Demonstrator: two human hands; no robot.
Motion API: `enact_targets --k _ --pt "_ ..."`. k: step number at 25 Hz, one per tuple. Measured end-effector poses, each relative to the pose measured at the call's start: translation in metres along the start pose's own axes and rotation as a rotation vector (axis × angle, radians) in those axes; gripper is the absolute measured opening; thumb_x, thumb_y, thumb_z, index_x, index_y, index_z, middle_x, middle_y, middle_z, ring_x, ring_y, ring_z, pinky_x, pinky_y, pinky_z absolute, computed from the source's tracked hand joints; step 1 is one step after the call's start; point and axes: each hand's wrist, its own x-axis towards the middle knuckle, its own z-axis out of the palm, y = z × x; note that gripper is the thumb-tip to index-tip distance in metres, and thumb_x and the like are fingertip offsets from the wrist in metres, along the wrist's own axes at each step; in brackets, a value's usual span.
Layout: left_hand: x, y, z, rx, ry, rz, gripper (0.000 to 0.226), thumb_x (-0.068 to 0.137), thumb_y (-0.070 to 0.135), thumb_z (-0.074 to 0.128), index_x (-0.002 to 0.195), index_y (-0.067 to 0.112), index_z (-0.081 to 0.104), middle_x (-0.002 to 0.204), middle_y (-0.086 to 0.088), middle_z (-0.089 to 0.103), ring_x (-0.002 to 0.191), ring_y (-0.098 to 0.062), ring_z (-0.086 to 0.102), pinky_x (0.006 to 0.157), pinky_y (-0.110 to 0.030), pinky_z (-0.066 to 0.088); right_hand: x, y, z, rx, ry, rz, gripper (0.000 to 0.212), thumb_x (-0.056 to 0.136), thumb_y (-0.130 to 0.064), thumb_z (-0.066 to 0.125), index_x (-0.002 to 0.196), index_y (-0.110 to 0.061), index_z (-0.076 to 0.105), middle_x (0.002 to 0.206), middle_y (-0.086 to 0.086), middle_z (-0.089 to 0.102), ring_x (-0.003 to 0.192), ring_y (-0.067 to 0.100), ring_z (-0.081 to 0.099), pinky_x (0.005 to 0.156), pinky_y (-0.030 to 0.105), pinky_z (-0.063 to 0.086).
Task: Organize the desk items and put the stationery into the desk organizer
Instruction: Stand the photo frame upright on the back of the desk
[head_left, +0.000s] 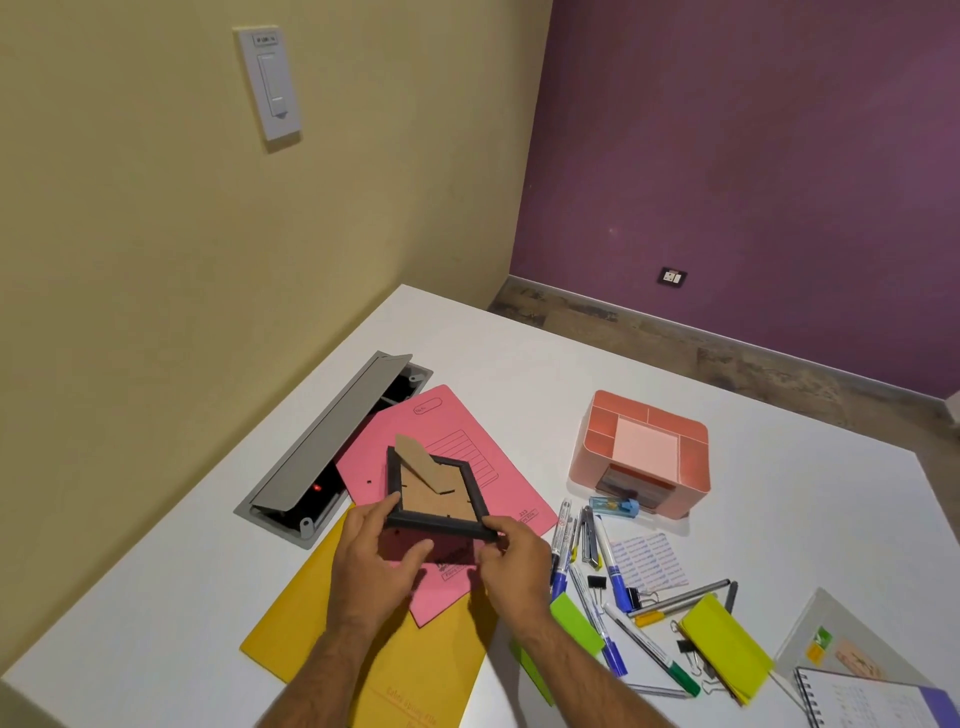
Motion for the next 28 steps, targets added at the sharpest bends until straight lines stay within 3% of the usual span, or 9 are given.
enact_targets --k 3,6,10,15,17,19,22,25,28 --pt "0.01 0.013 0.001 0.062 0.108 0.09 0.038 0.08 0.004 0.076 0.114 0.02 0.069 0.102 0.005 0.054 0.094 -0.012 0.053 0.076 -0.041 0.059 0.011 -0.005 -0.016 0.027 0.08 -0.047 0.029 0.088 -0.005 0.068 0.115 -0.017 0.072 0.106 -0.003 0.071 0.092 0.008 0.063 0.069 0.002 0.049" --pt "0.024 0.021 0.001 0.108 0.114 0.252 0.029 0.075 0.01 0.081 0.101 0.021 0.072 0.099 0.01 0.059 0.094 -0.014 0.049 0.076 -0.035 0.05 0.021 -0.012 -0.038 0.109 0.116 -0.108 0.027 0.088 -0.007 0.068 0.11 -0.022 0.072 0.102 -0.008 0.068 0.092 0.007 0.064 0.072 0.01 0.052" --pt "0.032 0.05 0.002 -0.235 -0.129 0.091 0.021 0.086 0.016 0.073 0.104 0.024 0.068 0.096 0.011 0.07 0.095 -0.008 0.065 0.07 -0.03 0.061 0.035 -0.014 -0.076 0.135 0.088 -0.188 0.025 0.084 -0.013 0.074 0.106 -0.024 0.073 0.099 -0.007 0.067 0.084 0.009 0.063 0.066 0.013 0.047" --pt "0.031 0.082 0.018 -0.449 -0.166 0.069 0.016 0.088 0.01 0.068 0.1 0.021 0.068 0.095 0.001 0.073 0.086 -0.008 0.067 0.07 -0.019 0.056 0.036 0.003 -0.12 0.251 0.048 -0.08 0.03 0.082 -0.03 0.078 0.111 -0.025 0.068 0.106 -0.006 0.068 0.097 0.013 0.063 0.08 0.025 0.052" --pt "0.03 0.095 0.028 -0.578 -0.201 0.006 0.014 0.09 0.007 0.065 0.099 0.018 0.067 0.096 -0.003 0.073 0.089 -0.015 0.069 0.072 -0.026 0.057 0.03 0.014 -0.131 0.327 -0.078 -0.017 0.042 0.078 -0.046 0.077 0.111 -0.022 0.069 0.11 0.003 0.07 0.105 0.02 0.065 0.087 0.032 0.055" --pt "0.025 0.112 0.037 -0.695 -0.277 -0.057 0.011 0.092 0.005 0.061 0.099 0.013 0.065 0.095 -0.008 0.074 0.086 -0.018 0.071 0.066 -0.027 0.057 0.021 0.026 -0.14 0.444 -0.239 0.089 0.065 0.072 -0.059 0.077 0.11 -0.005 0.068 0.108 0.021 0.07 0.103 0.026 0.069 0.091 0.043 0.057" --pt "0.016 0.134 0.05 -0.777 -0.39 -0.098 0.009 0.094 0.006 0.058 0.101 0.004 0.063 0.091 -0.008 0.075 0.079 -0.018 0.073 0.058 -0.023 0.056 0.003 0.035 -0.152 0.555 -0.337 0.222 0.049 0.085 -0.042 0.067 0.114 -0.002 0.066 0.108 0.015 0.074 0.102 0.027 0.071 0.09 0.042 0.056" --pt "0.004 0.148 0.064 -0.773 -0.476 -0.114 0.008 0.094 0.007 0.058 0.099 0.006 0.064 0.088 -0.005 0.076 0.08 -0.018 0.075 0.058 -0.023 0.057 -0.011 0.052 -0.163 0.695 -0.305 0.269 0.035 0.092 -0.025 0.064 0.121 -0.004 0.064 0.118 0.017 0.071 0.109 0.036 0.067 0.1 0.053 0.049" --pt "-0.003 0.154 0.081 -0.735 -0.52 -0.084 0.008 0.093 0.008 0.061 0.099 0.008 0.066 0.09 -0.008 0.076 0.085 -0.024 0.074 0.065 -0.031 0.06 -0.022 0.065 -0.174 0.737 -0.245 0.278 0.034 0.09 -0.015 0.067 0.12 -0.001 0.065 0.118 0.022 0.069 0.109 0.04 0.066 0.099 0.056 0.05"
